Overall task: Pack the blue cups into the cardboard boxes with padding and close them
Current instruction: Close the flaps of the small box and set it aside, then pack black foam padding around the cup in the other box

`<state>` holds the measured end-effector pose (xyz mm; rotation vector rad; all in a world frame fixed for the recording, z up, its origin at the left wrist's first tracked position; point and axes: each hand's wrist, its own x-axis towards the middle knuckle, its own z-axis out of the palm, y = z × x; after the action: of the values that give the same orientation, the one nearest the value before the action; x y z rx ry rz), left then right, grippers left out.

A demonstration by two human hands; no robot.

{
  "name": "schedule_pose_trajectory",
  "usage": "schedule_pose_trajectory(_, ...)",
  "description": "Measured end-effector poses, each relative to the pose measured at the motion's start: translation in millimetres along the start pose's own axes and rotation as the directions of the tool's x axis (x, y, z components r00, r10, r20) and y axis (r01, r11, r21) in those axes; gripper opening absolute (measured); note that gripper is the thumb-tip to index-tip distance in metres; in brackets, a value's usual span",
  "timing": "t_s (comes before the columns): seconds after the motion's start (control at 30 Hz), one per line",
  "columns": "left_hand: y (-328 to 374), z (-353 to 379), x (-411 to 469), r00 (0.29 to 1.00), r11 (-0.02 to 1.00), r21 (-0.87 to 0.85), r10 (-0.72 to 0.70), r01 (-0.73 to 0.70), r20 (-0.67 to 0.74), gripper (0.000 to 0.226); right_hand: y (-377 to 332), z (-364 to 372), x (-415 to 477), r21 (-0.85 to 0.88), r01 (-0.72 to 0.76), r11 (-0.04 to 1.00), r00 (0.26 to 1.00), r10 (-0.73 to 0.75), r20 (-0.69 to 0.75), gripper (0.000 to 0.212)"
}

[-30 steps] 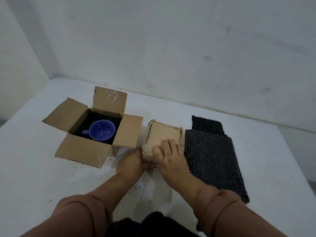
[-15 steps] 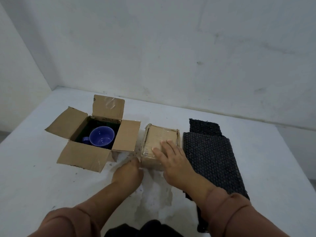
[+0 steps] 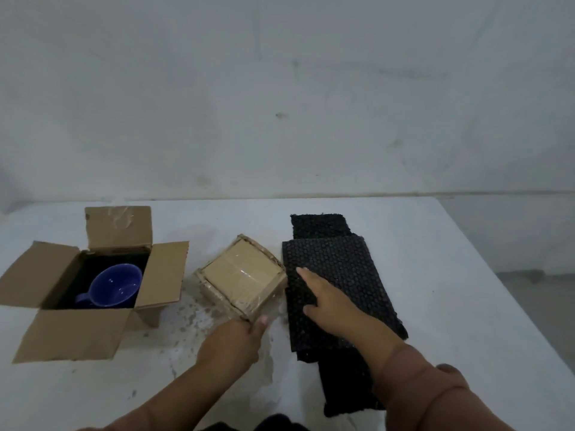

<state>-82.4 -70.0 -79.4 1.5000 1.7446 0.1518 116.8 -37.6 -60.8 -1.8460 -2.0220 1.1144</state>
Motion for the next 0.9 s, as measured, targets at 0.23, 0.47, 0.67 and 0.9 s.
schedule_pose_trajectory(0.23, -28.5, -16.3, 4.7, 0.981, 0.998, -0.058, 0.016, -0.027, -0.196, 0.055, -38.2, 13.1, 19.1, 0.298, 0.025, 0.954, 0.999, -0.012, -0.047, 0.072)
schedule_pose_trajectory(0.47, -30.9, -39.0, 16.4, 0.950, 0.995, -0.005, 0.091, -0.097, -0.299, 0.051, -53.7, 35.7, 20.0, 0.033, 0.132, 0.991, 0.987, -0.128, -0.095, 0.055)
schedule_pose_trajectory(0.67, -41.0, -44.5, 25.5, 0.955, 0.999, 0.015, 0.036, -0.033, -0.295, 0.053, -57.4, 46.4, 22.0, -0.051, 0.140, 0.989, 0.980, -0.145, -0.136, 0.052)
schedule_pose_trajectory(0.9, -36.8, -25.0, 7.1, 0.968, 0.935, -0.327, -0.198, 0.140, -0.154, 0.035, -36.1, 30.4, 16.6, 0.207, 0.075, 0.975, 0.993, -0.054, -0.106, 0.057)
